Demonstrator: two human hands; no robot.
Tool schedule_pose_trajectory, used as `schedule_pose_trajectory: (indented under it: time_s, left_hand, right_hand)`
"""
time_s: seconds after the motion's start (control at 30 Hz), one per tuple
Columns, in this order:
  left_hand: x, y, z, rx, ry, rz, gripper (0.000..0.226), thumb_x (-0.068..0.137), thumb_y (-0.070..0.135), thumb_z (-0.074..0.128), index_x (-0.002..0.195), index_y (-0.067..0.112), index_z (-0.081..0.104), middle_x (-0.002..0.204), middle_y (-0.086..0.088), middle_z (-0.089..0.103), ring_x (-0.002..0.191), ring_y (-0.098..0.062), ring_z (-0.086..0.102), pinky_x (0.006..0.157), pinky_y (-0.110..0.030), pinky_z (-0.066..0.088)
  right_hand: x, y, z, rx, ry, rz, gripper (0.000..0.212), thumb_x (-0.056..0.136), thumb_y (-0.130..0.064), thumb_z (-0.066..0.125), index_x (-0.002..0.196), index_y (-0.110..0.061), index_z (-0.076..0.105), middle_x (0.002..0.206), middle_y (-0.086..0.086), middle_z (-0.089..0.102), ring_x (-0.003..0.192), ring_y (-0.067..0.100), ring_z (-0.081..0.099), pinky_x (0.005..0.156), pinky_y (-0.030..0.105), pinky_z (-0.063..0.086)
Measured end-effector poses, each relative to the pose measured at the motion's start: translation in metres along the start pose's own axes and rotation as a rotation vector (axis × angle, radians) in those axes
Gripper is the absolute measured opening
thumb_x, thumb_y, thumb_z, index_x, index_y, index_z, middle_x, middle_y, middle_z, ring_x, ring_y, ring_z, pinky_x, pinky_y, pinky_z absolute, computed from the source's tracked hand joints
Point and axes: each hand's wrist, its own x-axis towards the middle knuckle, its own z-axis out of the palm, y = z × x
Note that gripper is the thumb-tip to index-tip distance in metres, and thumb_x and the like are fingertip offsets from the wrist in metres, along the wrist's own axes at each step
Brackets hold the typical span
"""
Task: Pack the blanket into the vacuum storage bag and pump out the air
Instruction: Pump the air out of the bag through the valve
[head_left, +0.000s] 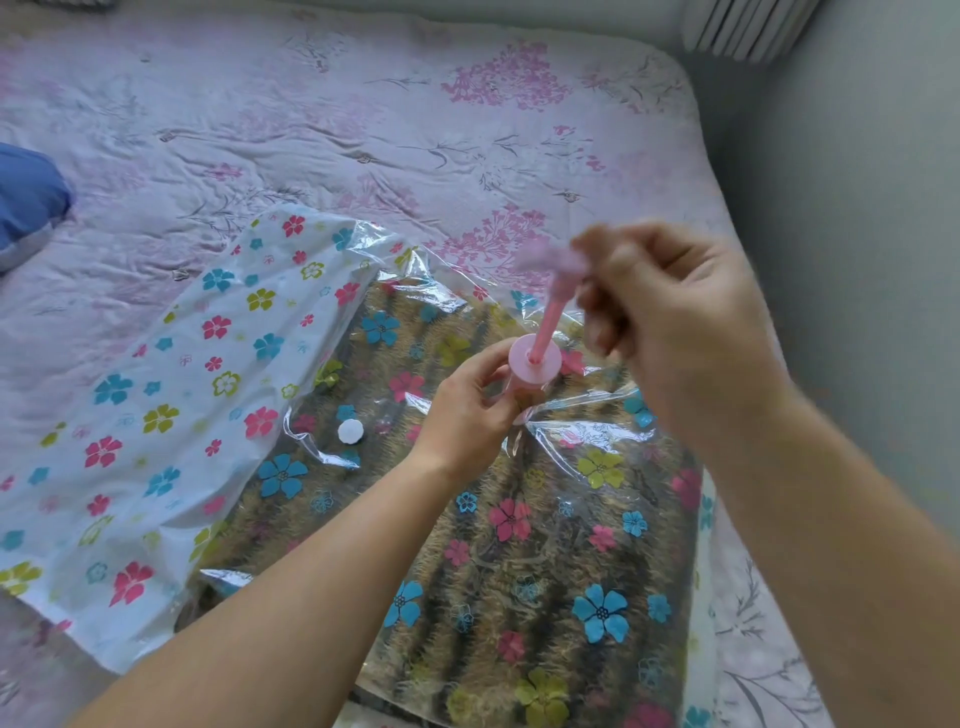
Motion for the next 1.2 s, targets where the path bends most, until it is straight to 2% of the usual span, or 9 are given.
schedule_pose_trajectory:
  time_s: [0.17, 0.3, 0.47, 0.57, 0.73, 0.83, 1.0, 1.1, 1.2]
  left_hand:
    - [-0.001, -0.003, -0.005, -0.02, 0.012, -0.011, 0.027, 0.093, 0.019, 0.075, 0.117, 0.032, 0.072, 0.11, 0.013, 0.078, 0.115, -0.001, 0.069, 0.087, -0.011, 0.053]
    - [0.001, 0.0, -0.004, -0.024, 0.01, -0.006, 0.038, 0.089, 0.027, 0.074, 0.127, 0.031, 0.07, 0.117, 0.013, 0.076, 0.118, -0.003, 0.067, 0.091, -0.013, 0.053]
    - [0.0, 0.0, -0.004, -0.001, 0.003, -0.003, 0.039, 0.094, 0.023, 0.076, 0.129, 0.038, 0.068, 0.119, 0.02, 0.074, 0.118, 0.002, 0.065, 0.088, -0.007, 0.05]
    - [0.0, 0.0, -0.002, -0.002, 0.008, -0.008, 0.041, 0.092, 0.022, 0.076, 0.131, 0.032, 0.068, 0.12, 0.015, 0.075, 0.12, -0.001, 0.066, 0.09, -0.01, 0.051]
    - [-0.002, -0.002, -0.003, -0.008, 0.019, -0.023, 0.029, 0.095, 0.019, 0.075, 0.123, 0.026, 0.072, 0.114, 0.011, 0.078, 0.117, 0.0, 0.067, 0.085, -0.011, 0.053]
    - [-0.002, -0.002, -0.004, -0.013, 0.023, -0.013, 0.036, 0.094, 0.021, 0.076, 0.129, 0.029, 0.07, 0.116, 0.013, 0.076, 0.118, 0.0, 0.067, 0.085, -0.011, 0.053]
    - [-0.001, -0.002, -0.001, -0.002, 0.007, -0.016, 0.042, 0.093, 0.018, 0.075, 0.131, 0.034, 0.068, 0.122, 0.018, 0.074, 0.117, 0.004, 0.065, 0.086, -0.006, 0.05]
    - [0.0, -0.001, 0.0, -0.008, 0.012, -0.017, 0.042, 0.093, 0.015, 0.075, 0.132, 0.03, 0.068, 0.124, 0.011, 0.074, 0.118, -0.002, 0.066, 0.085, -0.009, 0.052]
    - [-0.001, -0.001, 0.0, -0.028, 0.022, -0.032, 0.035, 0.095, 0.017, 0.075, 0.129, 0.022, 0.069, 0.121, 0.004, 0.075, 0.119, -0.005, 0.067, 0.084, -0.011, 0.053]
  right_hand:
    - [-0.007, 0.057, 0.002, -0.244, 0.071, 0.317, 0.017, 0.098, -0.011, 0.064, 0.087, 0.002, 0.067, 0.065, 0.009, 0.065, 0.046, 0.015, 0.054, 0.047, 0.028, 0.045]
    - [0.001, 0.029, 0.005, -0.202, 0.024, 0.174, 0.02, 0.096, -0.013, 0.068, 0.077, -0.006, 0.07, 0.062, 0.004, 0.067, 0.044, 0.011, 0.056, 0.045, 0.025, 0.047]
    - [0.006, -0.023, 0.002, 0.127, -0.109, -0.11, 0.016, 0.092, -0.019, 0.072, 0.079, -0.01, 0.074, 0.061, 0.004, 0.067, 0.04, 0.012, 0.053, 0.044, 0.021, 0.042]
    - [0.0, 0.009, 0.002, 0.006, -0.048, -0.002, 0.02, 0.094, -0.015, 0.069, 0.075, -0.014, 0.074, 0.06, 0.003, 0.066, 0.041, 0.012, 0.054, 0.042, 0.022, 0.044]
    - [-0.007, 0.057, -0.001, -0.245, 0.072, 0.317, 0.018, 0.097, -0.011, 0.066, 0.081, -0.004, 0.068, 0.064, 0.006, 0.067, 0.046, 0.015, 0.054, 0.048, 0.028, 0.044]
    - [-0.005, 0.034, 0.002, -0.24, 0.027, 0.217, 0.02, 0.096, -0.014, 0.068, 0.077, -0.007, 0.07, 0.063, 0.003, 0.068, 0.046, 0.012, 0.057, 0.048, 0.027, 0.047]
    - [0.001, -0.031, 0.004, 0.063, -0.079, -0.106, 0.018, 0.092, -0.018, 0.071, 0.077, -0.008, 0.072, 0.06, 0.004, 0.066, 0.04, 0.012, 0.052, 0.044, 0.021, 0.041]
    - [-0.003, -0.008, 0.003, 0.035, -0.03, -0.03, 0.019, 0.094, -0.014, 0.069, 0.076, -0.011, 0.071, 0.059, 0.003, 0.065, 0.041, 0.013, 0.052, 0.042, 0.022, 0.043]
    - [-0.008, 0.04, 0.002, -0.177, 0.071, 0.203, 0.017, 0.097, -0.01, 0.065, 0.081, -0.004, 0.067, 0.061, 0.004, 0.066, 0.045, 0.015, 0.053, 0.044, 0.025, 0.046]
